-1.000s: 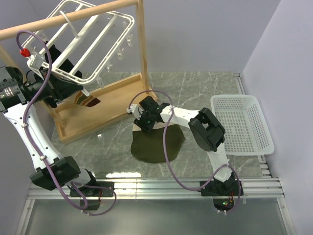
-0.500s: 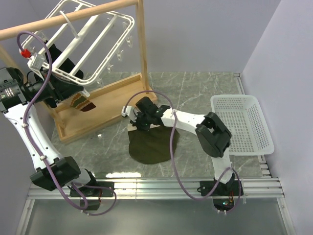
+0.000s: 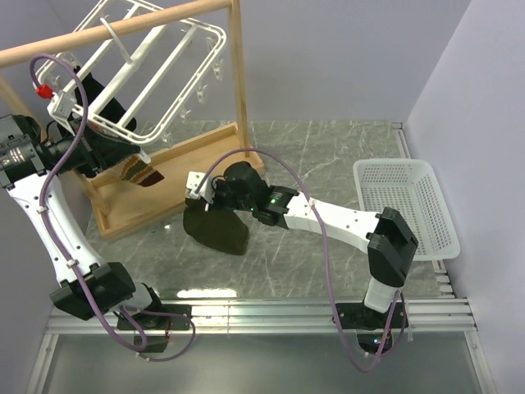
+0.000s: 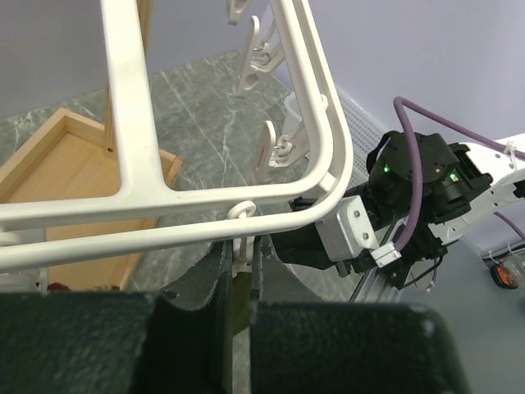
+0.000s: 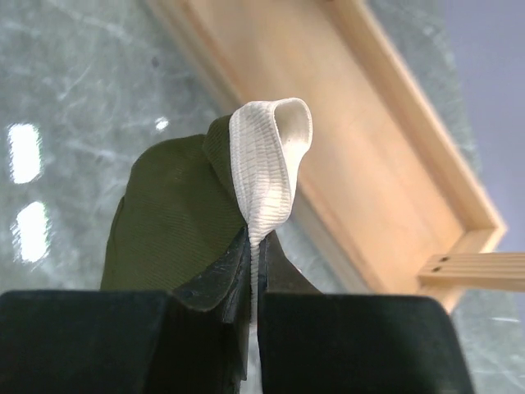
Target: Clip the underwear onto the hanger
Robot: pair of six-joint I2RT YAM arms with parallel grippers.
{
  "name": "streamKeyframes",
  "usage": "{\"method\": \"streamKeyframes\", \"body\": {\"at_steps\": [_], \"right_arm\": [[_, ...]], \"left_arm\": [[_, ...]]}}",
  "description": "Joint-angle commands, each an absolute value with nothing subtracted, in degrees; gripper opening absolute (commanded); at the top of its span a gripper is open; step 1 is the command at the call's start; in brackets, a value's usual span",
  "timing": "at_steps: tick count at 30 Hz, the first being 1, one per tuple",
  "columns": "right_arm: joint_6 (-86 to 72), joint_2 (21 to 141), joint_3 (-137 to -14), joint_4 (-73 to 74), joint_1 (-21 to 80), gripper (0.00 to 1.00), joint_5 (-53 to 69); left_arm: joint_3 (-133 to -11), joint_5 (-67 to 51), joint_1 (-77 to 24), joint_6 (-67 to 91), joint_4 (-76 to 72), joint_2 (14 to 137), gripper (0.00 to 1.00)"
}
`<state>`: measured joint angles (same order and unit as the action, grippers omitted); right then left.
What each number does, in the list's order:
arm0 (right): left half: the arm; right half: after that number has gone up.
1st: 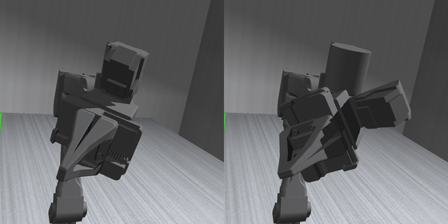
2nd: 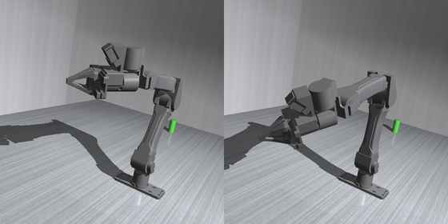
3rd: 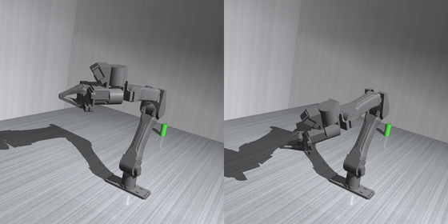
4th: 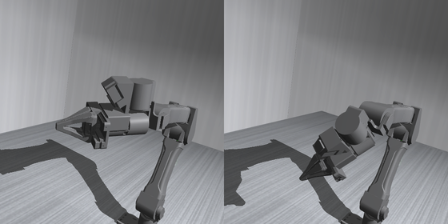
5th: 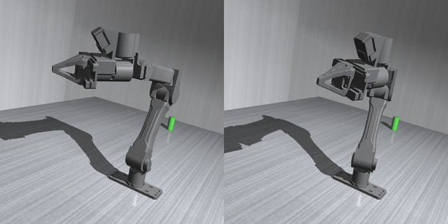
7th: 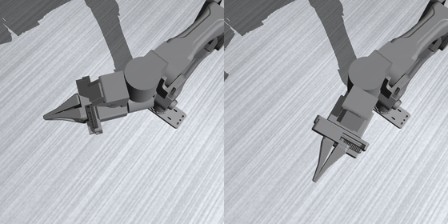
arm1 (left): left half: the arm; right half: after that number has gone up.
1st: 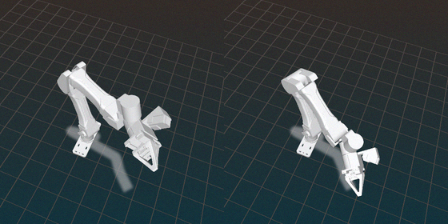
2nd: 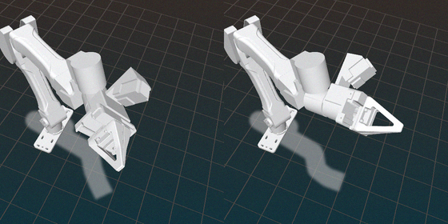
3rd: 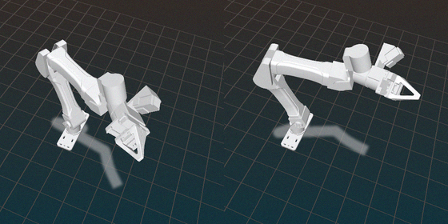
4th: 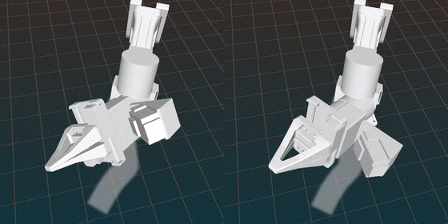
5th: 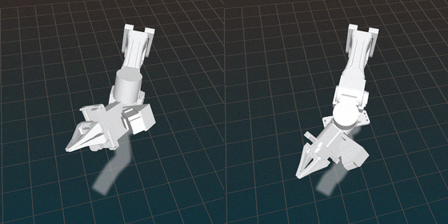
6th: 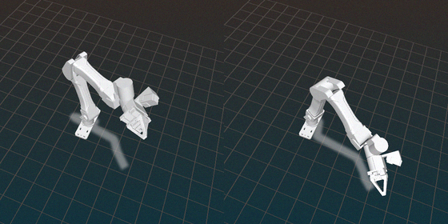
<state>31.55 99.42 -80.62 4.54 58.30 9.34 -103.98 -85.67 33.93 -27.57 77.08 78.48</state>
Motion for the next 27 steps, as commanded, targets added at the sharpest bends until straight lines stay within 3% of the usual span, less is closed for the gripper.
{"method": "streamKeyframes", "body": {"at_steps": [1,27], "right_arm": [[34.1,97.9,-84.8,0.4,59.2,0.00,5.5],[42.6,105.8,-105.8,8.7,63.9,0.00,2.5]], "left_arm": [[-103.1,-96.9,34.0,-28.6,78.0,77.0,0.01],[-100.5,-96.9,34.0,-30.8,78.2,76.1,0.01]]}}
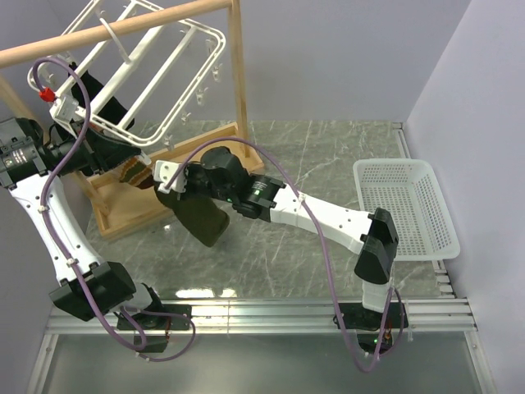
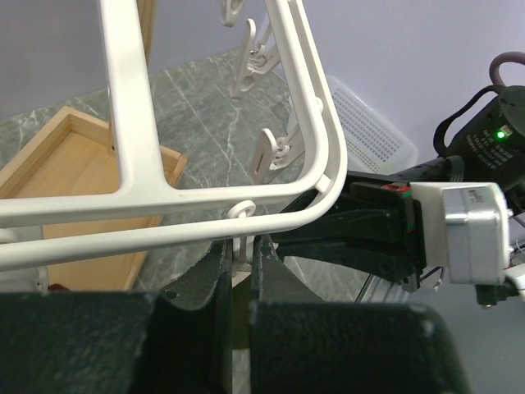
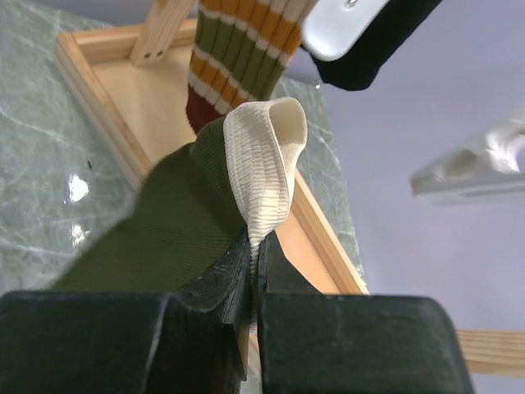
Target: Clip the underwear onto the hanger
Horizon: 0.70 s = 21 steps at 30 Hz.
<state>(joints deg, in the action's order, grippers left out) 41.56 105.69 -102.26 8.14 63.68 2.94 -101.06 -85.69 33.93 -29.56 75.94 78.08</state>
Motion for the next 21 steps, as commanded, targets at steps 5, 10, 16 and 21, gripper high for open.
{"method": "streamKeyframes", "body": {"at_steps": [5,10,16,21], "right_arm": [[43.2,106.5,-107.6,10.0,64.0,0.00,2.2],[43.9,106.4,-108.7,11.2,64.2,0.00,2.0],[45.2,107.0,-111.2,13.5,64.7,0.00,2.3],[46.8,108.0,-113.4,15.3,65.1,0.00,1.9]], "left_arm": [[-100.1,-96.9,34.0,-31.6,78.3,76.0,0.01],[-100.5,-96.9,33.9,-31.6,78.3,76.6,0.01],[-99.8,-96.9,34.0,-31.8,78.2,76.4,0.01],[-99.6,-96.9,34.0,-32.1,78.2,76.2,0.01]]}}
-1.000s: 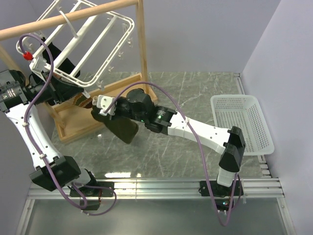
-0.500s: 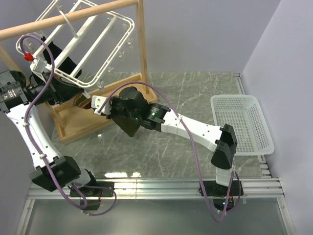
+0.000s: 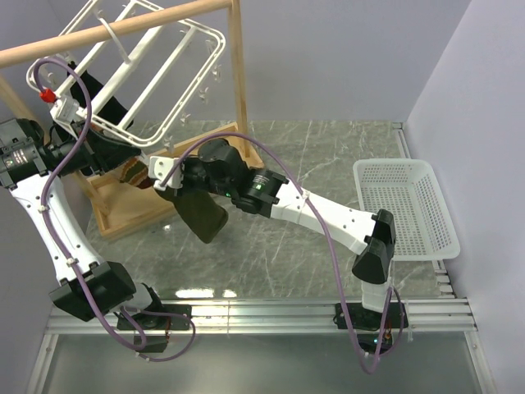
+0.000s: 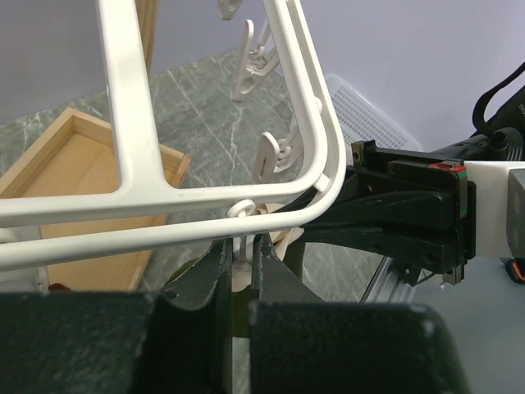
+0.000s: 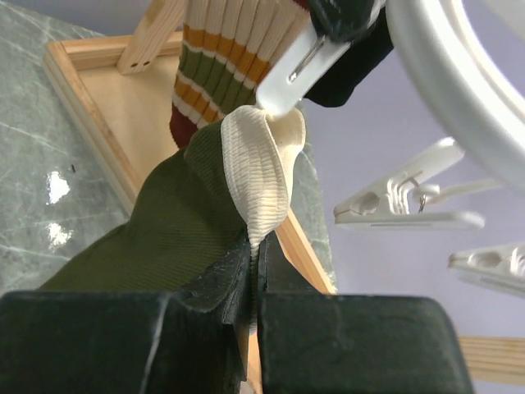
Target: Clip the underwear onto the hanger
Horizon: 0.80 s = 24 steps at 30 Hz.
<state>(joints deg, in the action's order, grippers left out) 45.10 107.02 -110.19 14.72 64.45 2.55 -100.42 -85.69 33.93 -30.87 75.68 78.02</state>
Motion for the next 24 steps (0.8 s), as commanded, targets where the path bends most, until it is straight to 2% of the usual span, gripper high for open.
{"method": "streamKeyframes", "body": {"at_steps": [1,24], "right_arm": [[47.1,108.2,-113.7,15.5,65.0,0.00,1.8],[49.7,109.8,-117.0,19.3,65.7,0.00,-1.2]], "left_arm": [[-99.6,-96.9,33.9,-32.1,78.3,76.1,0.01],[-98.1,-96.4,34.0,-33.4,78.2,75.9,0.01]]}}
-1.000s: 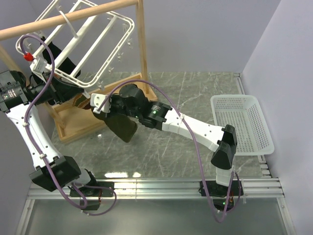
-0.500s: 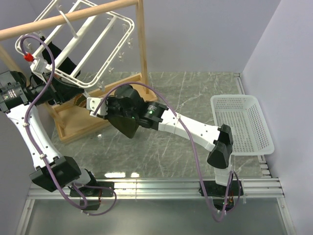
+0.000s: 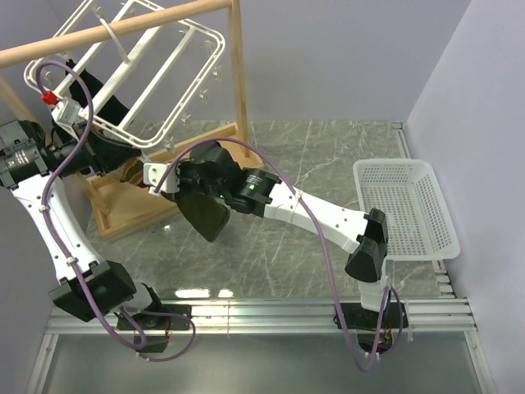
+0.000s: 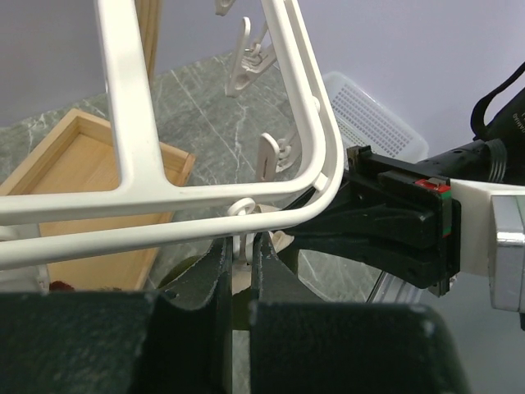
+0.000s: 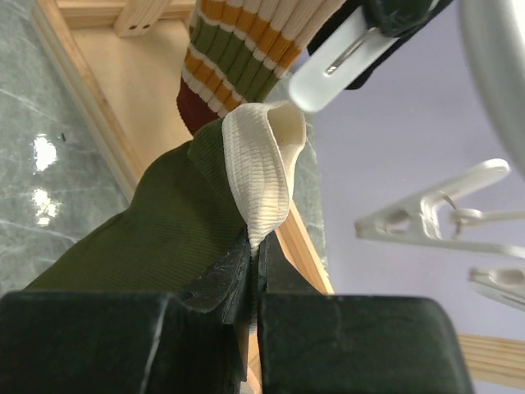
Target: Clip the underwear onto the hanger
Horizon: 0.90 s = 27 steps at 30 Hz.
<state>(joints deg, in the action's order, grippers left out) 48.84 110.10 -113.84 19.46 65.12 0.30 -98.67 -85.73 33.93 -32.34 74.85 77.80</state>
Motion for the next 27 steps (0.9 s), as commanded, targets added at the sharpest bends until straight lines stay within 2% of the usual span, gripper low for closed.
{"method": "streamKeyframes", "body": {"at_steps": [1,27], "right_arm": [[49.7,109.9,-117.8,19.9,65.7,0.00,-1.1],[51.9,112.3,-124.1,22.9,66.8,0.00,-3.0]], "left_arm": [[-98.0,-96.3,34.0,-33.4,78.2,75.9,0.01],[-96.7,-95.3,34.0,-34.5,78.2,75.1,0.01]]}}
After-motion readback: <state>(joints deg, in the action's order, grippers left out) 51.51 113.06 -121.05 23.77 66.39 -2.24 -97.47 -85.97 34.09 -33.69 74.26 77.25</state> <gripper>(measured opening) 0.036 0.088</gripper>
